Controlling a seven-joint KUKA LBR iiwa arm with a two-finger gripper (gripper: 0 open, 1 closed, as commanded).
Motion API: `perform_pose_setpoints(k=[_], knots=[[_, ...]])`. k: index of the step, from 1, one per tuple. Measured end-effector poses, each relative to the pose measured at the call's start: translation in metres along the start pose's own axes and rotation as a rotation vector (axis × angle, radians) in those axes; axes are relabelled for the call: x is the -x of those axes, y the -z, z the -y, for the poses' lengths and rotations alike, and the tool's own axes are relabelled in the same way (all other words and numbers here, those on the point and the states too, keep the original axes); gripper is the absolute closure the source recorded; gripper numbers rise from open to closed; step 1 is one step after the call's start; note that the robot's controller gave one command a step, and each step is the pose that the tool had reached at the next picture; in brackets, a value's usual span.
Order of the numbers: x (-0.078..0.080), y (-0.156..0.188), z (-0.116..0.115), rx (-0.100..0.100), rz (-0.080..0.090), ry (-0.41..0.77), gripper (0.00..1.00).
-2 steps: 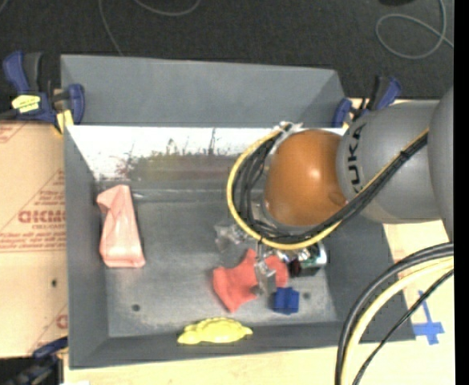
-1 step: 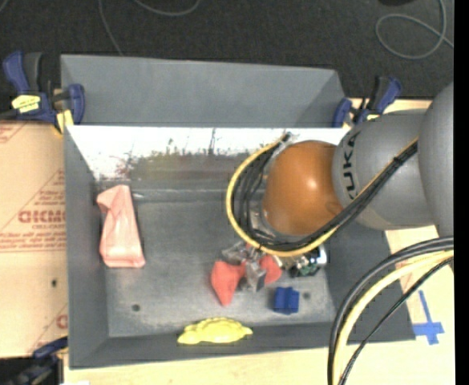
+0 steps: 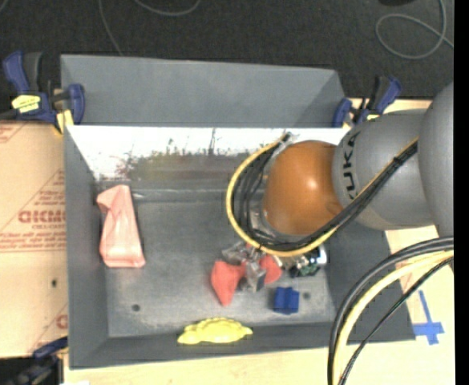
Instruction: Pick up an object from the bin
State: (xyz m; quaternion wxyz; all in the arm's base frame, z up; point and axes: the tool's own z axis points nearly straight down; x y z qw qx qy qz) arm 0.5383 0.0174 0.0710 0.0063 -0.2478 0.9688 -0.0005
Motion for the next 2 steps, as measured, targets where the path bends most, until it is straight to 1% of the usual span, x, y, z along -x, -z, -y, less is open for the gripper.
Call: perform_pose_setpoints(k=[2], knots=[[-0.0007, 0.0029, -0.0003, 0.001, -0.002, 0.000, 1.00]])
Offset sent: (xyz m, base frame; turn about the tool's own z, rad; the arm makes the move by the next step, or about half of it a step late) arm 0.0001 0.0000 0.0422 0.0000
